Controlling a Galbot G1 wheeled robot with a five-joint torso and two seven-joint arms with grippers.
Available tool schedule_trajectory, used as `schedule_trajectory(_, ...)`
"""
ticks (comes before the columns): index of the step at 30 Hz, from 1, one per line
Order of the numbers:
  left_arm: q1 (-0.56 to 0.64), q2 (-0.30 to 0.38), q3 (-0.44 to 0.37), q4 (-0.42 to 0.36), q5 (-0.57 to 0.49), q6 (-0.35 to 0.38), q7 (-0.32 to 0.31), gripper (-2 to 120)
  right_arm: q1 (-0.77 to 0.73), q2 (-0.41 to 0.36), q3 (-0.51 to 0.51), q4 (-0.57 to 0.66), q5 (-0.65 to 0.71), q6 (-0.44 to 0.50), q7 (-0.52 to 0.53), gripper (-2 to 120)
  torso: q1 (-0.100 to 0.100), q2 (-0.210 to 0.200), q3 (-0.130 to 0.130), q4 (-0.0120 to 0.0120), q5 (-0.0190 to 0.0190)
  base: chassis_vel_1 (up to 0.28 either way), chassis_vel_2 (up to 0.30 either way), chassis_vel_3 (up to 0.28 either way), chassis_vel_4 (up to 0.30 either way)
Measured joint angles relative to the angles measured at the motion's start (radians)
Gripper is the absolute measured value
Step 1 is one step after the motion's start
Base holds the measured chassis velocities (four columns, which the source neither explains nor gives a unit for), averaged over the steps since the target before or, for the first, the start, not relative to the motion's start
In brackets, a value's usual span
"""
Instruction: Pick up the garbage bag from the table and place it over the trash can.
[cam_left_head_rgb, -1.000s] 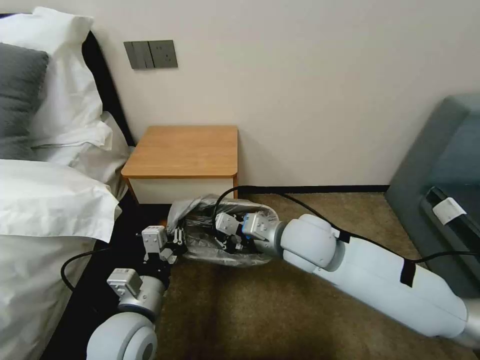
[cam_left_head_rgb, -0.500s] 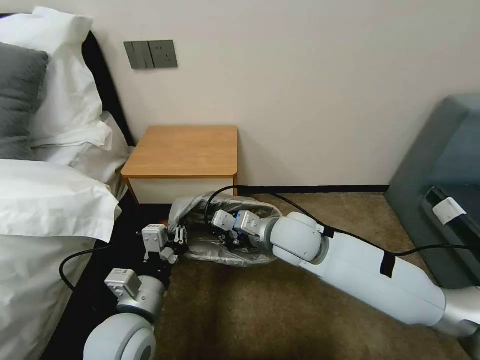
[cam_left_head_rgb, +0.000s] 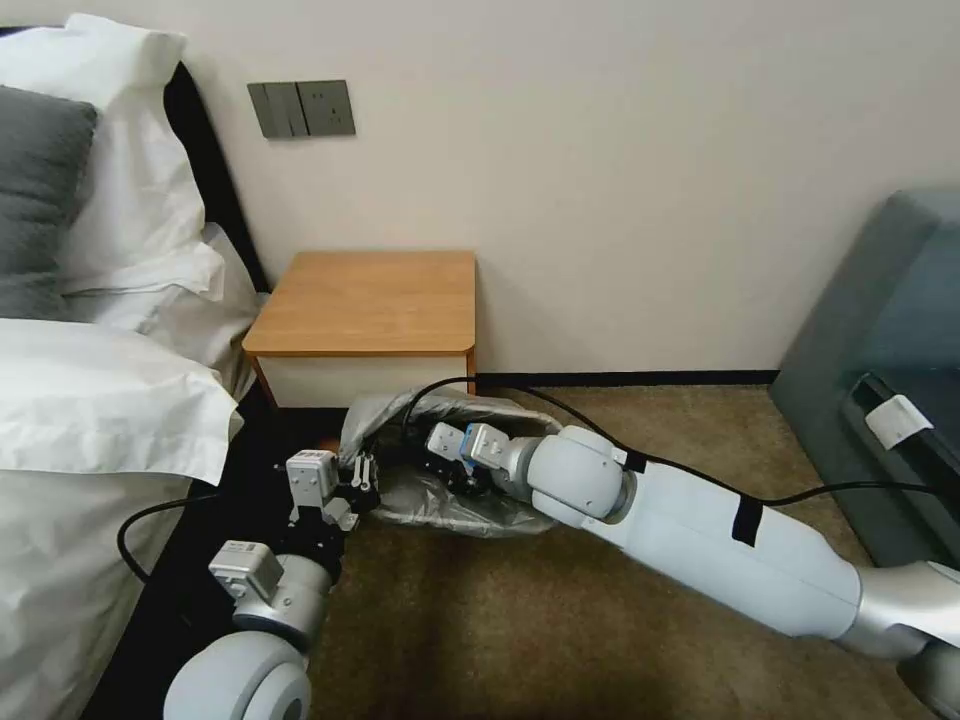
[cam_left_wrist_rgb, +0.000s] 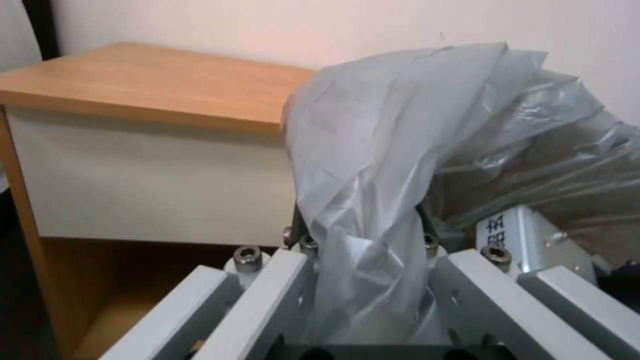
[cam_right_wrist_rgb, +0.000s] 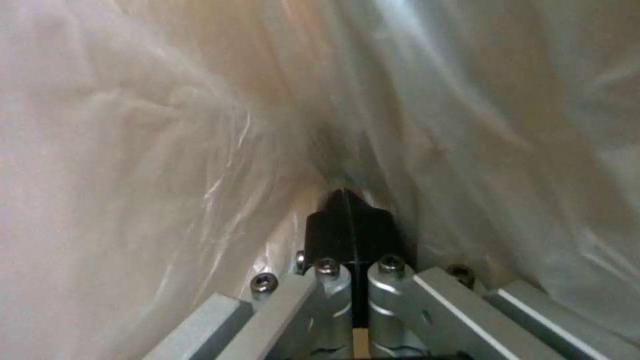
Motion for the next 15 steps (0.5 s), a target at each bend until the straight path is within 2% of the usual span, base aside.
schedule_trajectory(8, 0.001, -0.005, 0.006, -0.001, -0.001, 0.000, -0.005, 7, -0.004, 0.015, -0.010, -0.007, -0.005, 0.000, 0.025, 0, 0.000, 0.000, 0.000, 0.0001, 0.0000, 0.000, 0.000, 0.000, 0.000)
schedule_trajectory(15, -0.003, -0.010, 0.009, 0.001, -0.006, 0.003, -0.009, 7, -0.016, 0.011, -0.008, -0.007, 0.067, 0.000, 0.047, 0, 0.000, 0.000, 0.000, 0.0000, 0.0000, 0.000, 0.000, 0.000, 0.000)
